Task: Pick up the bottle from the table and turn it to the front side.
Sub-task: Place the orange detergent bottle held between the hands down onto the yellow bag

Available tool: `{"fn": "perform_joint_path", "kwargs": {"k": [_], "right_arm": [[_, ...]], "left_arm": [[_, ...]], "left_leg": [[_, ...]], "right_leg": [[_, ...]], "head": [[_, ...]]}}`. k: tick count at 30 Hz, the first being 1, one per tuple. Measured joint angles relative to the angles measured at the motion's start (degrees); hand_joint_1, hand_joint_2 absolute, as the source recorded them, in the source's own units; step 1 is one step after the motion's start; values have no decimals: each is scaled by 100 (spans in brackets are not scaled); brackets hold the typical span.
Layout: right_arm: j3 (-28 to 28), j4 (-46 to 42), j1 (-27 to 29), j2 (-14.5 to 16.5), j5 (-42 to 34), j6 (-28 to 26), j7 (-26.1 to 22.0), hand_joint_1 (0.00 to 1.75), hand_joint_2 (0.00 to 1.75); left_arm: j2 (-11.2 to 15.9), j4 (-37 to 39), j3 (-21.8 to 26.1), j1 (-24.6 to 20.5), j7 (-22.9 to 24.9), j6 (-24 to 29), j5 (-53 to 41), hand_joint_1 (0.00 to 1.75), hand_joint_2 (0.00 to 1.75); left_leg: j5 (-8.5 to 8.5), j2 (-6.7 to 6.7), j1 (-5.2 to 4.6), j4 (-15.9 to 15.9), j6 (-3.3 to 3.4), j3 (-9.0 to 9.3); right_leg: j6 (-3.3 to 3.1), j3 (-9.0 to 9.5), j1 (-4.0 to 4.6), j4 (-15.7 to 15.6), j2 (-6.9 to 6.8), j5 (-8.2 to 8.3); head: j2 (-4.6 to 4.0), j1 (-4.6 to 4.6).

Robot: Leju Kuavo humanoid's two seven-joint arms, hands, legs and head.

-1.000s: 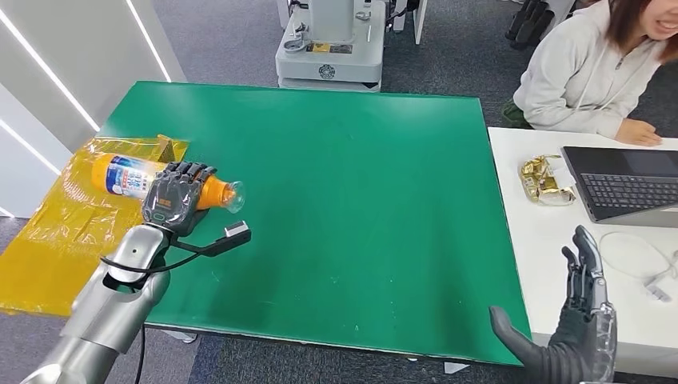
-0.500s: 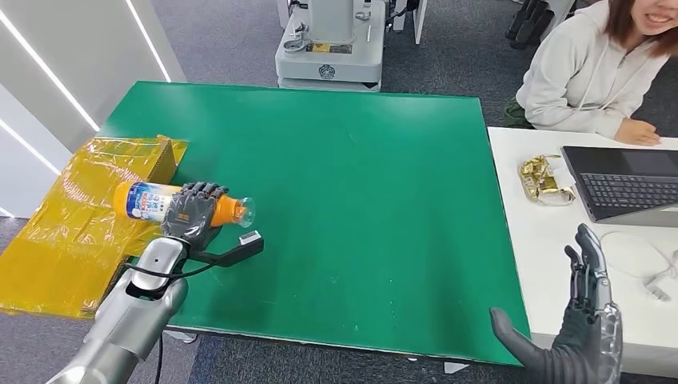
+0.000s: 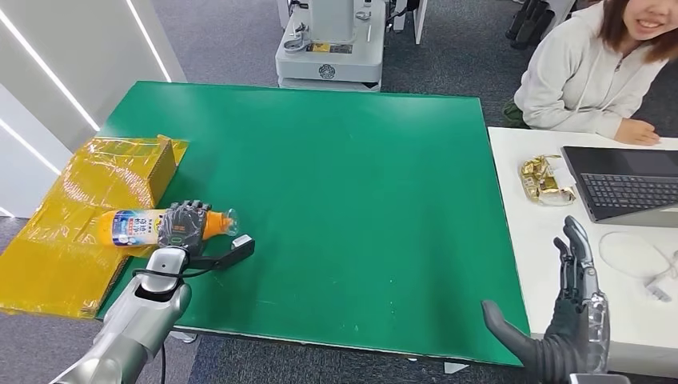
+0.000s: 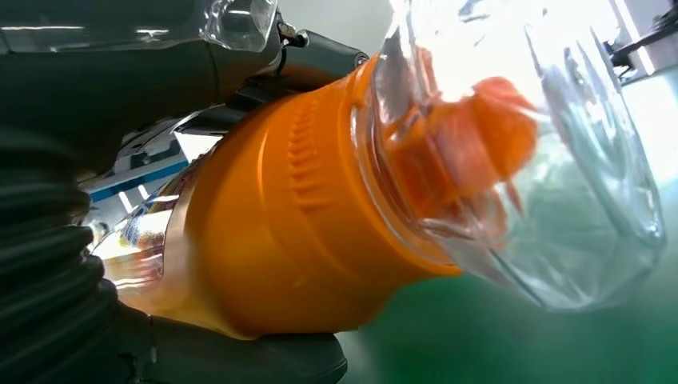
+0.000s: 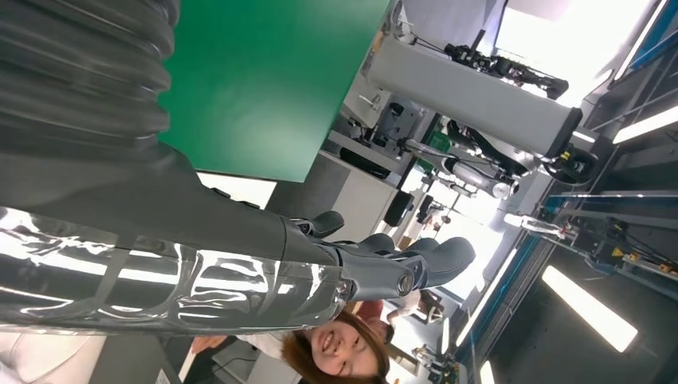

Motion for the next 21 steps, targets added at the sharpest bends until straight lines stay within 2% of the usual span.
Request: {"fn": "perform_joint_path", "kwargs": {"k": [3, 5, 6, 7, 9, 10, 21], "right_arm": [[54, 63, -79, 0, -5, -44, 27, 0, 175], [82, 93, -126, 0, -9, -58, 66, 0, 175], [93, 105, -144, 0, -13, -61, 81, 0, 175], [102, 114, -157, 0, -15, -63, 92, 0, 175], [119, 125, -176, 0, -19, -75, 102, 0, 175], [128, 127, -183, 0, -19, -85, 106, 0, 175], [195, 129, -186, 0, -4, -148, 128, 0, 175]], "left_arm": [[14, 274, 2, -142, 176, 35, -1, 175, 175], [23, 470, -2, -263, 246, 78, -2, 157, 175], [26, 557, -6, -317, 270, 99, -3, 133, 175], [29, 631, -13, -363, 285, 116, -3, 89, 175], [33, 745, -44, -439, 323, 138, -3, 20, 175], [37, 794, -69, -473, 346, 148, -3, 0, 175], [122, 1187, -536, -776, 596, 337, -5, 0, 175]], "left_leg": [[1, 0, 0, 0, 0, 1], [1, -1, 0, 0, 0, 1], [1, -1, 0, 0, -1, 1], [1, -1, 0, 0, -1, 1], [1, -1, 0, 0, -1, 2], [1, -1, 0, 0, -1, 2], [1, 0, 0, -1, -1, 8]], "right_leg": [[0, 0, 0, 0, 0, 0], [0, 1, 0, 1, 0, 0], [0, 1, 0, 1, 0, 0], [0, 2, 0, 1, 0, 1], [0, 2, 0, 1, 0, 1], [0, 2, 0, 1, -1, 1], [0, 6, 0, 1, 0, 1]], "head": [[0, 0], [0, 1], [0, 0], [0, 0], [0, 1], [0, 1], [0, 1]]}}
